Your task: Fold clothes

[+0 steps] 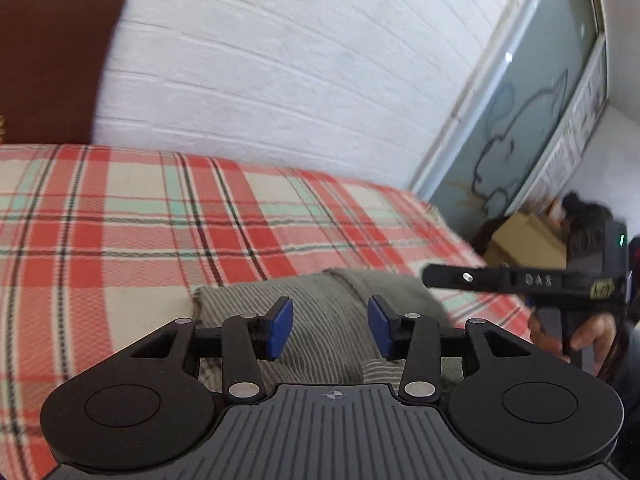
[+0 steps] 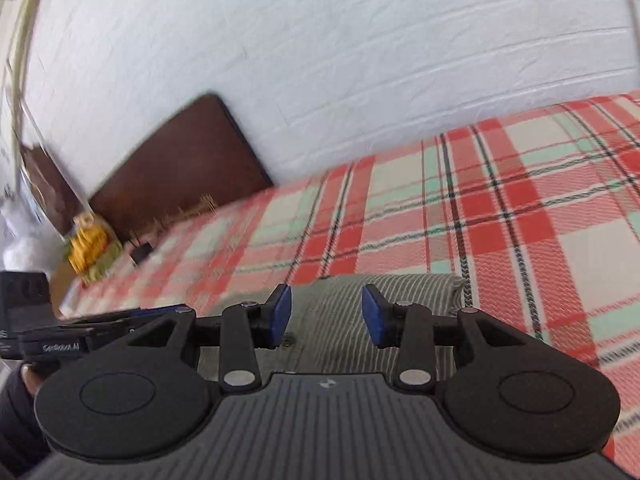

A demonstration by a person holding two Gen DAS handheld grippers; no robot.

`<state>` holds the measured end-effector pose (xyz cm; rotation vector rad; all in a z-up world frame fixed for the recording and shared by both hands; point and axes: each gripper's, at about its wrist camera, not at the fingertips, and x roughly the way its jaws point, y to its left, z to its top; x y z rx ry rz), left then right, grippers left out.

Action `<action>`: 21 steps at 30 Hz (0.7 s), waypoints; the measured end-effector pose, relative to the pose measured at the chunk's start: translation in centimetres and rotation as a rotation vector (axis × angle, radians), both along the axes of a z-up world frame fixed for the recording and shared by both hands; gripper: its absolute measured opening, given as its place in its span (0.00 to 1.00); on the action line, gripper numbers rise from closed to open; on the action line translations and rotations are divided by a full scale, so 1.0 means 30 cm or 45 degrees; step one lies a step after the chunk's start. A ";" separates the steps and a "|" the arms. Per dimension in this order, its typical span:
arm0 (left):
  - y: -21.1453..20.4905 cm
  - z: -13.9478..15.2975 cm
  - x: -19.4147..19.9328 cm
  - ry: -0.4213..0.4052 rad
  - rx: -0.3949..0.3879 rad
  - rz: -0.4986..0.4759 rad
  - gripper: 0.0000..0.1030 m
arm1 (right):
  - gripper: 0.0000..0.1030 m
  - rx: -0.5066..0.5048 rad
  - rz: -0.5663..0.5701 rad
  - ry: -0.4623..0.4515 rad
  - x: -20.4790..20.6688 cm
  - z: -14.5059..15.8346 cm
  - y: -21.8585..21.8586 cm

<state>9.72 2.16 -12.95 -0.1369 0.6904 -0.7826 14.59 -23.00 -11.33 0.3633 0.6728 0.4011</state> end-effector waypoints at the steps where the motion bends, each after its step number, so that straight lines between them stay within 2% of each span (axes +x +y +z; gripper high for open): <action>1: -0.030 -0.030 0.010 -0.006 0.053 0.003 0.56 | 0.42 -0.051 -0.007 0.023 0.025 -0.019 0.007; 3: -0.055 -0.104 0.034 0.029 0.130 0.011 0.56 | 0.42 -0.152 -0.021 0.071 0.076 -0.057 0.022; 4: -0.056 -0.133 0.041 0.044 0.142 0.016 0.56 | 0.41 -0.150 -0.018 0.108 0.090 -0.083 0.022; 6: -0.046 -0.154 0.042 0.045 0.116 0.028 0.56 | 0.41 -0.145 -0.011 0.183 0.116 -0.135 0.022; 7: -0.039 -0.145 0.040 0.046 0.112 0.030 0.56 | 0.41 -0.134 -0.012 0.183 0.117 -0.143 0.018; 11: 0.009 -0.081 0.008 0.049 0.057 0.067 0.60 | 0.43 -0.079 -0.048 0.124 0.055 -0.066 -0.016; 14: 0.045 -0.031 -0.073 -0.015 0.037 0.088 0.65 | 0.44 -0.048 -0.037 0.037 -0.062 -0.005 -0.033; 17: 0.036 -0.029 -0.168 -0.088 0.074 0.080 0.66 | 0.43 -0.073 -0.028 -0.025 -0.171 0.021 -0.017; 21: -0.009 -0.100 -0.238 -0.124 0.158 0.063 0.67 | 0.42 -0.184 0.005 -0.046 -0.254 -0.014 0.044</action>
